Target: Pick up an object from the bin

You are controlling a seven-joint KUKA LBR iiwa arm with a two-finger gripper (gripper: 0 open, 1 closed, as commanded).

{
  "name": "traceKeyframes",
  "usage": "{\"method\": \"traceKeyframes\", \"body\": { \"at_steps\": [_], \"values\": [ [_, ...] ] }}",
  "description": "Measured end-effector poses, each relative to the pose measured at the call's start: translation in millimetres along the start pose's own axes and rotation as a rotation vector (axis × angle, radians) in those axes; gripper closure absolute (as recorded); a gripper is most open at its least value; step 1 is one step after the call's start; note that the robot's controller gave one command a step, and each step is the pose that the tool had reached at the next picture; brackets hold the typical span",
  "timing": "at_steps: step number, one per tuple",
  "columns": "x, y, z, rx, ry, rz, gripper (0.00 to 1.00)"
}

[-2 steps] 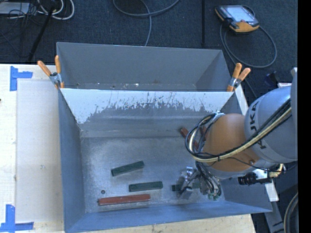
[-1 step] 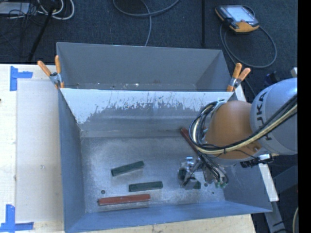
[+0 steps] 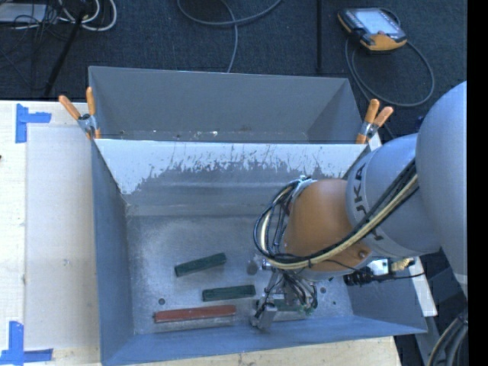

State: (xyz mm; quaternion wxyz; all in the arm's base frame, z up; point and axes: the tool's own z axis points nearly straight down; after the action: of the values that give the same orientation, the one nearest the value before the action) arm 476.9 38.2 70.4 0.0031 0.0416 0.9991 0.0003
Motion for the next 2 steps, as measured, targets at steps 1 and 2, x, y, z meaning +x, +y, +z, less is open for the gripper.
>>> {"method": "traceKeyframes", "body": {
  "at_steps": [1, 2],
  "values": [
    [0.0, 0, 0, 0.0, 0.0, -0.001, 0.0],
    [-38.5, 53, -6, 0.002, 0.006, 0.315, 1.0]
  ]
}}
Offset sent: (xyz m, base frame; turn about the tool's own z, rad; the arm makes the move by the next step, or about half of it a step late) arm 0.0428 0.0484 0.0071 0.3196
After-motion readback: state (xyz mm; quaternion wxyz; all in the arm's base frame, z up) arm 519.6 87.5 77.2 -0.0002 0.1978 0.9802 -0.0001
